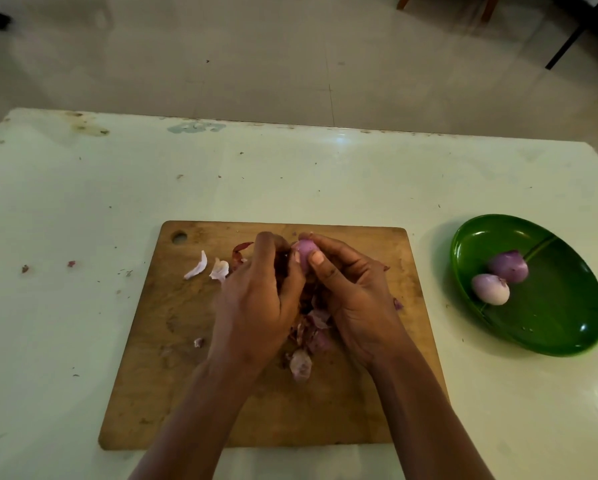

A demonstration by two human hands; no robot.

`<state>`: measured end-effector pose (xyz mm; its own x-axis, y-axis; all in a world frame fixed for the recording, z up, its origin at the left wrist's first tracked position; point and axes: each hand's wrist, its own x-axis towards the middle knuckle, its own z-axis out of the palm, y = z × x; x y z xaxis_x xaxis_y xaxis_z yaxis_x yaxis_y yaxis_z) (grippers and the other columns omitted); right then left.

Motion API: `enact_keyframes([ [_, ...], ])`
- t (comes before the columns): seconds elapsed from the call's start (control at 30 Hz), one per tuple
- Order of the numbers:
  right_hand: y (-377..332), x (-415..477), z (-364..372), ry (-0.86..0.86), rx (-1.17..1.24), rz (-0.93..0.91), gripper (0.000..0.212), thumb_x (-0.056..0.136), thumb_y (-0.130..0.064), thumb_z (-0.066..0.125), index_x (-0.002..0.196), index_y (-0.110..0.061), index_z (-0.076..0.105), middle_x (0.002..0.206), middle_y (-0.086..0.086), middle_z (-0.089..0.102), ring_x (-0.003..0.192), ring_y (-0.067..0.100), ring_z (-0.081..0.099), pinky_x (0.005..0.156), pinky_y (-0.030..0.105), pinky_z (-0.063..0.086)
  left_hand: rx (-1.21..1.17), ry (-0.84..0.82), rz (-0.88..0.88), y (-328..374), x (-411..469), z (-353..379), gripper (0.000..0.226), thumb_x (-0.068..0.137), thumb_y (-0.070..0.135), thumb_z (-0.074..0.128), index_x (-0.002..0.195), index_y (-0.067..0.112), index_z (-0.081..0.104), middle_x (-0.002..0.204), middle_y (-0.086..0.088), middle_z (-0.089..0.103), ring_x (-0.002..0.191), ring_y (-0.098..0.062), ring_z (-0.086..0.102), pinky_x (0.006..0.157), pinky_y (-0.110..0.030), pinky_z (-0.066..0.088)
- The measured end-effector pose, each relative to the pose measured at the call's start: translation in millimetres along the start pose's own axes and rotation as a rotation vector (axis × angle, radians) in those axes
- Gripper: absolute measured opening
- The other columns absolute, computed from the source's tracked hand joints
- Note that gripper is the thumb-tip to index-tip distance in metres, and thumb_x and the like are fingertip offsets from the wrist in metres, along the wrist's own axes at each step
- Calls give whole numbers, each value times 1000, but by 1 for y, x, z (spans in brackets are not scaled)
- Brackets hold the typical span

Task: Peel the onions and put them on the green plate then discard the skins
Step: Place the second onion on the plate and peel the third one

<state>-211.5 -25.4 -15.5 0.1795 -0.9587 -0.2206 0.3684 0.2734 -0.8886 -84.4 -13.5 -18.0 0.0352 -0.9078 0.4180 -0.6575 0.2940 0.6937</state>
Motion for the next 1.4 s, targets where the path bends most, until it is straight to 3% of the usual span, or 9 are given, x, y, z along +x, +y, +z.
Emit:
enact_keyframes([
  [0.2,0,-1,-2,-4,-42,-5,40,80,-18,66,117,-5,65,111,10,71,108,24,66,88,33,55,79,-44,63,-2,-1,-5,15,92,35,43,92,21,38,60,19,38,44,4,40,38,-8,32],
  [0.37,1,-1,-1,-17,-90,3,38,79,-20,67,115,-9,67,110,7,72,107,23,67,91,36,55,130,5,64,-4,-2,-4,18,85,18,58,89,15,41,61,13,44,45,8,36,41,-2,27],
  [0.5,0,0,-1,-49,-11,1,37,76,-19,68,111,-10,68,110,9,72,109,26,66,90,34,55,-5,94,-11,-4,-3,-2,18,86,15,63,85,14,45,61,13,46,42,0,45,44,-3,36],
  [0.6,-2,0,2,-83,140,9,38,71,-20,71,107,-9,70,111,14,71,108,27,66,85,31,56,-97,168,-118,4,-2,0,18,88,11,62,82,14,45,60,13,50,62,-6,57,46,-7,41],
  [0.7,-5,0,5,-117,312,29,37,68,-15,69,103,-2,72,105,15,71,100,24,69,79,28,57,-189,225,-241,11,1,1,16,86,23,59,80,12,50,61,12,53,58,1,55,46,-8,40],
  [0.87,0,1,6,-133,490,62,49,70,-15,74,114,7,63,116,24,66,107,31,65,94,38,53,-333,269,-398,17,4,3,12,91,17,55,80,10,56,61,5,57,50,0,51,44,-10,38],
  [0.97,-3,2,0,-158,673,24,53,65,-14,85,112,4,66,117,24,65,104,30,66,82,33,58,-447,292,-495,9,8,0,17,94,15,55,91,-1,58,65,-7,62,49,-4,56,43,-15,43],
  [1.23,-1,5,-2,-24,589,8,51,62,-17,83,109,0,70,115,19,68,102,26,68,88,36,56,-102,235,-142,7,2,3,30,90,35,45,79,16,65,64,16,55,58,-7,53,49,-20,39],
  [1.4,-5,3,0,28,545,60,44,70,-6,67,113,4,65,115,21,67,103,28,67,95,39,50,-112,217,-149,5,4,4,34,84,36,47,104,14,63,96,10,59,87,-14,60,66,-22,52],
])
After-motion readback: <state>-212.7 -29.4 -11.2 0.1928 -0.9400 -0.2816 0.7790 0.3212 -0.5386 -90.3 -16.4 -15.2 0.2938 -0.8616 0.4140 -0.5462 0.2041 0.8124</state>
